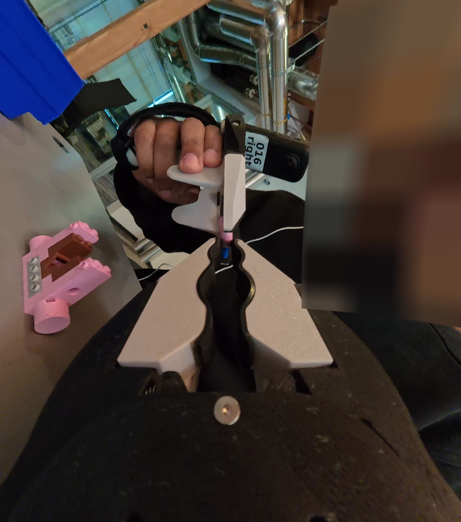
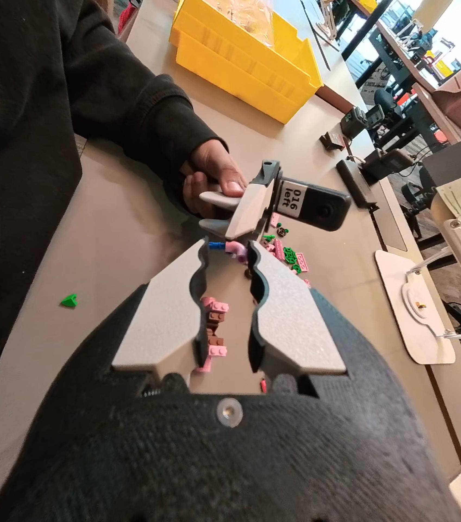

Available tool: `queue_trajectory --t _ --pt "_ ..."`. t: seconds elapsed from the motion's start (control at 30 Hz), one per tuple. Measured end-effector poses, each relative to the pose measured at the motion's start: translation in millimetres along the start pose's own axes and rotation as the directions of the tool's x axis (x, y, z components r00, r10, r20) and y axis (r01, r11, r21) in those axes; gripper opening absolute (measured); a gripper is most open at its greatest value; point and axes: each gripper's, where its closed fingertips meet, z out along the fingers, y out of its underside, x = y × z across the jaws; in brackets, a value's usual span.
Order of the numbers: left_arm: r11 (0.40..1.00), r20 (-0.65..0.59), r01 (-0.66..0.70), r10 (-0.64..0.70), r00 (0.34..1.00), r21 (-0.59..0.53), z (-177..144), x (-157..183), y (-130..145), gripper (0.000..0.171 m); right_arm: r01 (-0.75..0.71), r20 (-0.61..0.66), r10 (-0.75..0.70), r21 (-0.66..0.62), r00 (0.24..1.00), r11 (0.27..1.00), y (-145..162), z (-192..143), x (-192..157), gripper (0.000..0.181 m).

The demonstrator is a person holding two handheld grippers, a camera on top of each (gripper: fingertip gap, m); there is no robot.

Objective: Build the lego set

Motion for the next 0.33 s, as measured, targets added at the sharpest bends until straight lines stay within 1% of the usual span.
queue_trajectory --t 0.07,0.13,0.23,0.33 --pt "0.999 -0.018 0.016 -0.016 1.000 0.040 -2.6 0.0 -4.9 0.004 0.005 -0.044 -0.005 0.017 0.999 1.000 0.8 1.2 5.3 0.026" --pt "0.998 -0.027 0.021 -0.019 0.999 0.068 -3.2 0.1 -8.3 0.004 0.063 -0.125 -0.059 0.032 0.990 0.998 -0.1 1.6 9.7 0.027" --pt "0.996 -0.008 0.002 -0.001 1.000 0.094 -2.6 -1.5 -11.6 0.004 0.128 -0.202 -0.129 -0.019 0.971 0.992 2.9 4.6 12.5 0.023" --pt "0.993 -0.020 0.001 0.002 1.000 0.120 -3.4 0.8 -15.0 0.003 0.134 -0.246 -0.137 -0.027 0.960 0.991 1.2 4.0 16.7 0.023"
